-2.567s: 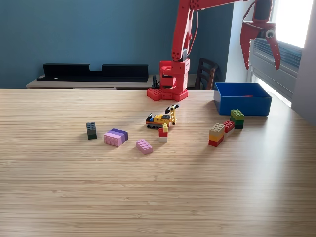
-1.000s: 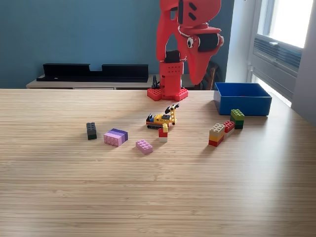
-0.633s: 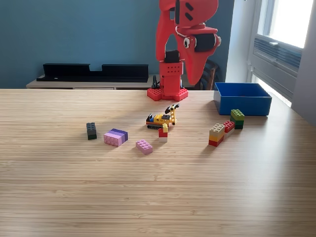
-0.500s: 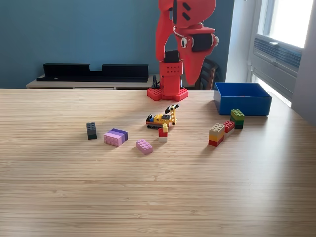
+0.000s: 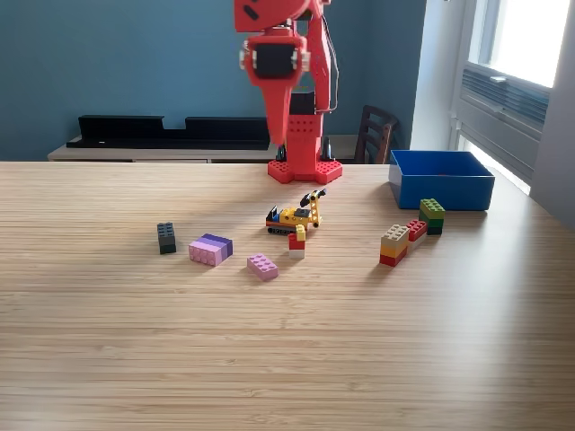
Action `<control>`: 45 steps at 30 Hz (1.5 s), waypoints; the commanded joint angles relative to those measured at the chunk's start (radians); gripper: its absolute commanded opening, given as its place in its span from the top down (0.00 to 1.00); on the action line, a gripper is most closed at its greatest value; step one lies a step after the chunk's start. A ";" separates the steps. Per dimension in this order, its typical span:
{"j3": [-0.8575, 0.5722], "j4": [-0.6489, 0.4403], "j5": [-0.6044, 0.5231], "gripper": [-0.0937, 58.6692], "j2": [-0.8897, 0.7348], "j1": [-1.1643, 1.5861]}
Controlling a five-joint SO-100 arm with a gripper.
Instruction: Grasp a lego block and put it in the bin.
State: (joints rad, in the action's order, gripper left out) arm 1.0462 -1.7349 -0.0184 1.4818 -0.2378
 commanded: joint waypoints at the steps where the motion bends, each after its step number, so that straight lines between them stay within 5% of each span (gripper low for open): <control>1: -0.155 -0.018 -0.097 1.00 0.009 -0.196; 8: 0.005 0.133 -0.299 1.00 0.009 -0.310; 15: 0.146 0.245 -0.380 0.99 0.009 -0.311; 24: 0.258 0.371 -0.403 0.62 0.009 -0.330; 31: 0.347 0.482 -0.399 0.52 0.009 -0.373; 45: 0.417 0.588 -0.457 0.54 0.005 -0.367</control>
State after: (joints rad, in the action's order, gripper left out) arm 1.4742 -1.1674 -0.4663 1.4696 -0.6044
